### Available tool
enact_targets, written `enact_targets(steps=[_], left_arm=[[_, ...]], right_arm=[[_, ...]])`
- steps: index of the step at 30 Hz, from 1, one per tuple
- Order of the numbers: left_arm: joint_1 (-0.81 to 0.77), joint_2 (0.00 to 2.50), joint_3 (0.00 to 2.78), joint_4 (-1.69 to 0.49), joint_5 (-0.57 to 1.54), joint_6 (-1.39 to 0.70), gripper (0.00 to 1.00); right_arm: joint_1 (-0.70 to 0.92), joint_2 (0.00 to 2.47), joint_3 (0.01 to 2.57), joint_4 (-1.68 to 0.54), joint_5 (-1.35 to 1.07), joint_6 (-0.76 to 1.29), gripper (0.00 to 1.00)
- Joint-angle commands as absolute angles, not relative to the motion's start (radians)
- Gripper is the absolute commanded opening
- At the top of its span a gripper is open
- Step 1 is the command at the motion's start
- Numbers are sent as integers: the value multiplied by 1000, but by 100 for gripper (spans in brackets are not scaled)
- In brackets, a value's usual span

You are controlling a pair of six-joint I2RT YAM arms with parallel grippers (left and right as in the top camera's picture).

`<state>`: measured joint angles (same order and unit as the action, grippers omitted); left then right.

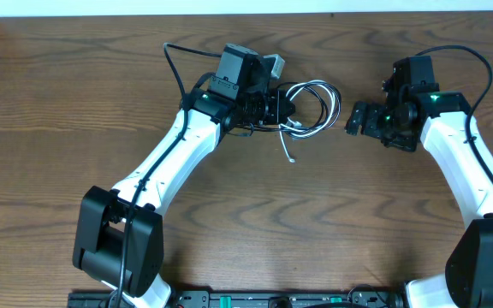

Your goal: Untangle cables

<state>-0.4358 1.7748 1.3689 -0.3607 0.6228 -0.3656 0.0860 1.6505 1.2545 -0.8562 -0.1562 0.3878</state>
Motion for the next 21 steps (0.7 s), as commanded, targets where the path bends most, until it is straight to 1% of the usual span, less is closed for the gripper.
enact_targets(steps=[1,9,15,21], left_arm=[[-436,1756,1372,-363,636,-355,7],[-436,1756,1372,-379,635,-351,7],[-436,1756,1372,-529,635,-267,7],[-438,1756,1372,-616,610,-260,8]], right_arm=[[93,1655,1259,-860,-144,400,99],[93,1655,1259,-860,-144,400,99],[93,1655,1259,-860,-144,400,99],[93,1655,1259,-860,-144,400,99]])
